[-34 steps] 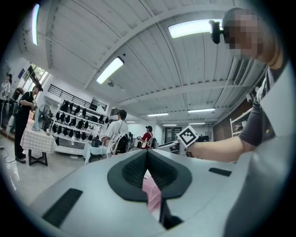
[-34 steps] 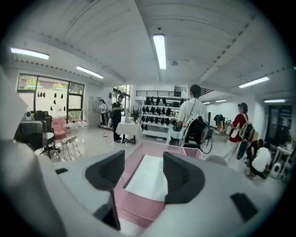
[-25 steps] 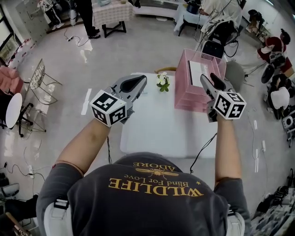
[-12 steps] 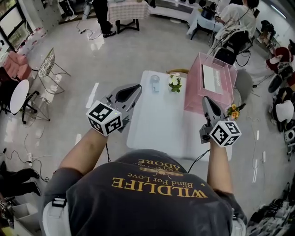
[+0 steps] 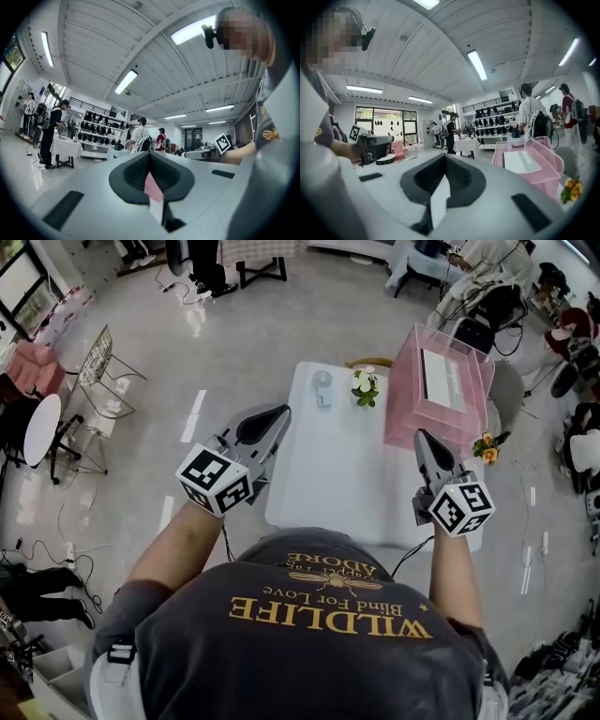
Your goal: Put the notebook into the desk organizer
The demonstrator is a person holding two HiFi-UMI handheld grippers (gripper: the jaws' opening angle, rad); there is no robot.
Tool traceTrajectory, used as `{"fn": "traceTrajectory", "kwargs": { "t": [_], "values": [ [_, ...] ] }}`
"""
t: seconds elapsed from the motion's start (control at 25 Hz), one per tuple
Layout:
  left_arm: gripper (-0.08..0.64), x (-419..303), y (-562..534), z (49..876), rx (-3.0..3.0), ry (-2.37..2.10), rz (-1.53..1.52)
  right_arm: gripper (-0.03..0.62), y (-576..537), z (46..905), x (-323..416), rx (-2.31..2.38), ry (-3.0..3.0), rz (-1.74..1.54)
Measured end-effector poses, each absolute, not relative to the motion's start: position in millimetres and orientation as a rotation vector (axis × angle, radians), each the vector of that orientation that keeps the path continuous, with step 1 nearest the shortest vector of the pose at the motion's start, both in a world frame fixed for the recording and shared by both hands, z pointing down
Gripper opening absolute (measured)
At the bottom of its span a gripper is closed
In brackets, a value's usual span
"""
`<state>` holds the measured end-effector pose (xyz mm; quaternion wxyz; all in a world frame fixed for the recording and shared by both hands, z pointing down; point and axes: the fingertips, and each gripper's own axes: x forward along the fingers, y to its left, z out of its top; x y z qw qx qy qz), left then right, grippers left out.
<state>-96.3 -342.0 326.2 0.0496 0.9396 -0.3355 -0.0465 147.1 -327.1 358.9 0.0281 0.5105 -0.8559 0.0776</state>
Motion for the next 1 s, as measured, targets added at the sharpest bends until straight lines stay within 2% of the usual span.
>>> {"fn": "traceTrajectory", "kwargs": {
  "t": [1.0],
  "values": [
    [-0.001, -96.5, -337.7, 318.9, 2.881, -1.013, -0.147, -0.002, -328.3, 347.6, 152.6, 1.585, -2.619, 0.215]
  ]
}}
